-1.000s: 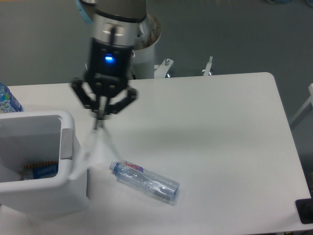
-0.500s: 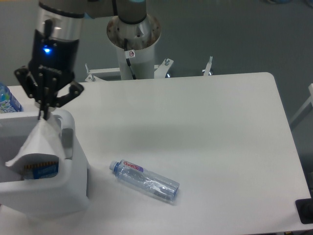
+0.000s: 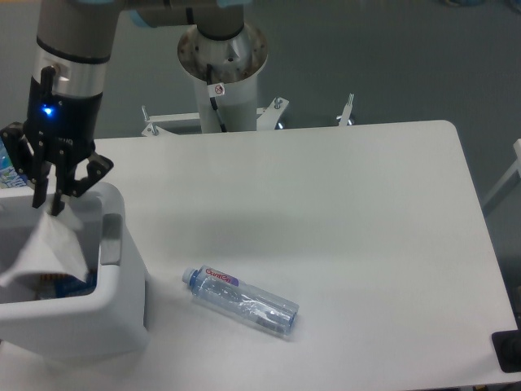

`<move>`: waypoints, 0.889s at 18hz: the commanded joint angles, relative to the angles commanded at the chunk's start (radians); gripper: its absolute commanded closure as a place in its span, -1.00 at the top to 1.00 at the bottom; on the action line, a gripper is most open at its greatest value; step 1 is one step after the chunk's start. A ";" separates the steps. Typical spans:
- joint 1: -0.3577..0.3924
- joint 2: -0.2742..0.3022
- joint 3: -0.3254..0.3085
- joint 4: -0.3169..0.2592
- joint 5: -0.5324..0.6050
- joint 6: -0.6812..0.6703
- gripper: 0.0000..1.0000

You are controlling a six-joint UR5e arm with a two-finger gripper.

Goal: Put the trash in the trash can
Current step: 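Open the gripper to drop the bag into the bin, withdraw, then move the gripper down to the clear water bottle's body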

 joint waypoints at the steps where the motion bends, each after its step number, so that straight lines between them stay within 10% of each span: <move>1: 0.000 -0.002 0.003 0.002 0.000 -0.014 1.00; 16: 0.356 -0.110 -0.048 0.002 0.119 -0.336 1.00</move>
